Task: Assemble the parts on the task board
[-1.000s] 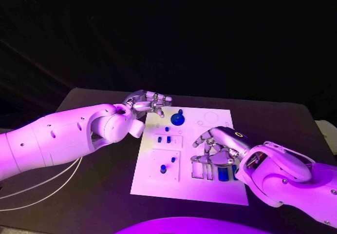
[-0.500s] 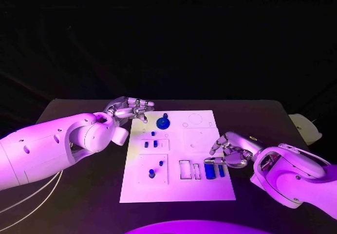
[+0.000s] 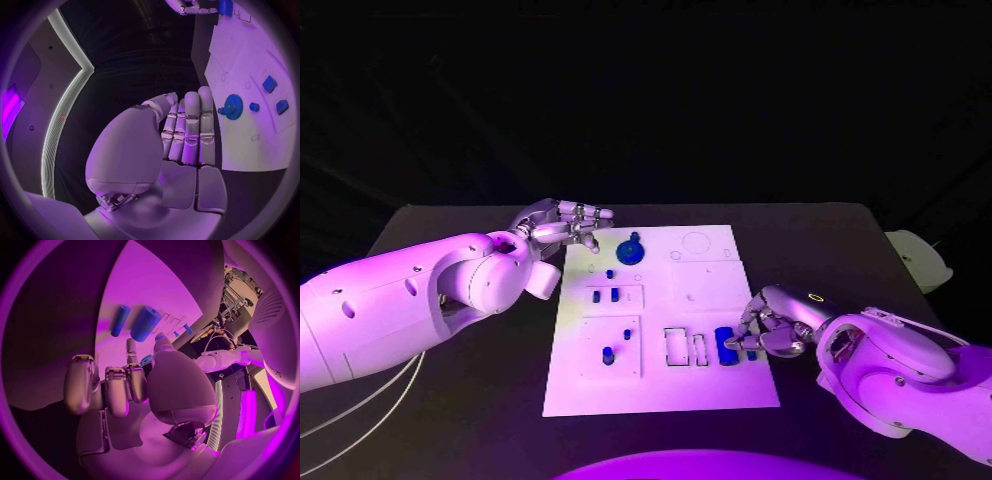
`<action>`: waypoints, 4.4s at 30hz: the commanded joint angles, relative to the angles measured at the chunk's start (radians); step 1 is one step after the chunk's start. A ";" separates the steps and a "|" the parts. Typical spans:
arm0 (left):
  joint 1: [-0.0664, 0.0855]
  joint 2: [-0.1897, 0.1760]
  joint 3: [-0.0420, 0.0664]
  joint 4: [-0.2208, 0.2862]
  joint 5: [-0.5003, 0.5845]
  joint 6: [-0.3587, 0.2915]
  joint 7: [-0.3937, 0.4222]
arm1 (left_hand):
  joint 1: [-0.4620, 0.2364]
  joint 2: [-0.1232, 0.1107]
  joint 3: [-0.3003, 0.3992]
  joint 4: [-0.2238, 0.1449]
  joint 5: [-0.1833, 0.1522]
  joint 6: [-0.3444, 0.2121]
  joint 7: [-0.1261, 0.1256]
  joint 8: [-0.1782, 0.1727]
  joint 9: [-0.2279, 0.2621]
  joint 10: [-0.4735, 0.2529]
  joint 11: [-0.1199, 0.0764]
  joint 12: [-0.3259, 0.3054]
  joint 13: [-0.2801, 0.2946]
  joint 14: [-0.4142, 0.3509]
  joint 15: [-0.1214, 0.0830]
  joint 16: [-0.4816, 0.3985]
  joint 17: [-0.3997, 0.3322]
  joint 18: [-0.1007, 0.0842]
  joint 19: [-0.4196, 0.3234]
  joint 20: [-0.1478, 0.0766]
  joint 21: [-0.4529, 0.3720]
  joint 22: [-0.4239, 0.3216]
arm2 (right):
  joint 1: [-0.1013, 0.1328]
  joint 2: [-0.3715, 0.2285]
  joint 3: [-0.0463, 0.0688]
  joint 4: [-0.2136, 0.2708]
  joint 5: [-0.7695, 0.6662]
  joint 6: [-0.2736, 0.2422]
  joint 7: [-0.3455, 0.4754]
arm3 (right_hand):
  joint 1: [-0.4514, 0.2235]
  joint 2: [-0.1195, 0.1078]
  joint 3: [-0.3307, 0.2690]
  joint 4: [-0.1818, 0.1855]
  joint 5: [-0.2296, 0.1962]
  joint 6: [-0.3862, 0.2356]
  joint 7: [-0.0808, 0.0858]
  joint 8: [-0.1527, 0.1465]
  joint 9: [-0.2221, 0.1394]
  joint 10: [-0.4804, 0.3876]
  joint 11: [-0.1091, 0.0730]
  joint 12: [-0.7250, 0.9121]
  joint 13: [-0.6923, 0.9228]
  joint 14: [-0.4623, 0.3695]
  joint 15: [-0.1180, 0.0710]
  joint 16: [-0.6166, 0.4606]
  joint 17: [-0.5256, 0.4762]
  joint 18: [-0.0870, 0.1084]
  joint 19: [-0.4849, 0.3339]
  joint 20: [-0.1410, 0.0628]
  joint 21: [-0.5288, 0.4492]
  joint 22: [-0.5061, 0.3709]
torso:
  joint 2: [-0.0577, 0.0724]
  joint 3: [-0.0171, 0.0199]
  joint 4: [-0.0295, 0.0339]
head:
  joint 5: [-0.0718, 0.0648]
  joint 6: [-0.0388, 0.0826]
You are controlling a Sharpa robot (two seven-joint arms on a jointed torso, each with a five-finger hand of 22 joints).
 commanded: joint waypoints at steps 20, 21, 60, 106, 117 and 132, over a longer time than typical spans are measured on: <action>0.000 0.000 0.001 0.006 0.004 0.014 0.011 | -0.014 0.005 -0.008 0.006 -0.005 -0.011 0.003 0.004 -0.001 -0.010 0.000 0.007 -0.001 -0.005 0.003 0.006 -0.002 0.014 -0.008 0.002 -0.006 -0.003 | -0.034 0.065 -0.002 -0.037 -0.069 0.050 -0.060 | -0.010 0.015 -0.012 0.000 0.045 0.008 -0.001 0.007 0.014 0.020 -0.006 -0.002 0.111 0.092 -0.008 0.004 0.200 -0.005 0.022 -0.003 -0.003 0.158 | 0.000 -0.0002 0.0004 | 0.007 -0.003; 0.000 0.000 0.001 0.006 0.004 0.014 0.011 | -0.014 0.005 -0.008 0.006 -0.005 -0.012 0.004 0.003 -0.001 -0.011 0.000 0.007 -0.001 -0.006 0.003 0.006 -0.002 0.014 -0.008 0.002 -0.006 -0.003 | -0.037 0.070 -0.002 -0.041 -0.070 0.052 -0.061 | -0.010 0.016 -0.012 0.000 0.045 0.008 -0.001 0.007 0.014 0.020 -0.006 -0.002 0.111 0.092 -0.008 0.004 0.200 -0.005 0.022 -0.003 -0.003 0.158 | 0.000 -0.0002 0.0008 | 0.008 -0.002; 0.000 -0.004 0.001 0.011 0.022 0.017 0.011 | -0.023 0.008 -0.010 0.013 -0.005 -0.018 0.005 0.002 -0.001 -0.015 0.002 0.010 -0.001 -0.007 0.005 0.009 -0.004 0.014 -0.007 0.004 -0.010 -0.005 | -0.012 0.099 0.005 0.025 0.215 -0.119 -0.036 | 0.098 0.100 0.009 -0.019 0.161 0.029 -0.024 0.051 0.077 0.036 -0.027 0.017 0.139 0.096 -0.025 0.013 0.220 -0.010 0.032 -0.016 0.023 0.174 | 0.002 -0.0022 0.0029 | 0.005 0.010; 0.002 -0.005 0.001 0.021 0.030 0.034 0.010 | -0.021 0.008 -0.010 0.012 -0.005 -0.020 0.005 0.003 -0.001 -0.017 0.002 0.013 -0.001 -0.008 0.005 0.011 -0.005 0.014 -0.007 0.005 -0.012 -0.007 | -0.013 0.219 0.004 -0.042 0.183 -0.054 -0.086 | -0.072 0.116 -0.136 0.000 -0.170 0.001 -0.027 0.096 0.186 0.022 -0.029 -0.031 0.115 0.092 -0.027 0.006 0.205 -0.004 0.025 -0.020 -0.020 0.173 | 0.002 -0.0009 0.0014 | 0.009 -0.002; 0.002 -0.006 0.001 0.022 0.030 0.029 0.009 | -0.023 0.006 -0.011 0.013 -0.005 -0.022 0.006 0.003 -0.001 -0.021 0.003 0.013 -0.002 -0.012 0.006 0.011 -0.006 0.014 -0.008 0.006 -0.015 -0.008 | -0.013 0.209 0.004 -0.023 0.168 -0.067 -0.070 | -0.074 0.109 -0.120 -0.001 -0.128 -0.004 -0.025 0.096 0.195 0.018 -0.027 -0.040 0.110 0.092 -0.025 0.005 0.203 -0.004 0.024 -0.018 -0.024 0.173 | 0.002 -0.0007 0.0010 | 0.009 0.001; 0.002 -0.007 0.001 0.020 0.030 0.031 0.008 | -0.023 0.006 -0.011 0.012 -0.004 -0.024 0.007 0.003 -0.001 -0.023 0.004 0.013 -0.002 -0.014 0.007 0.011 -0.006 0.014 -0.009 0.006 -0.015 -0.009 | -0.014 0.168 0.004 0.023 0.127 -0.009 -0.051 | 0.136 0.125 -0.058 -0.093 -0.022 0.007 -0.041 0.112 0.225 0.031 -0.041 -0.021 0.130 0.095 -0.036 0.011 0.216 -0.008 0.033 -0.026 -0.002 0.184 | 0.003 -0.0001 0.0008 | 0.008 0.001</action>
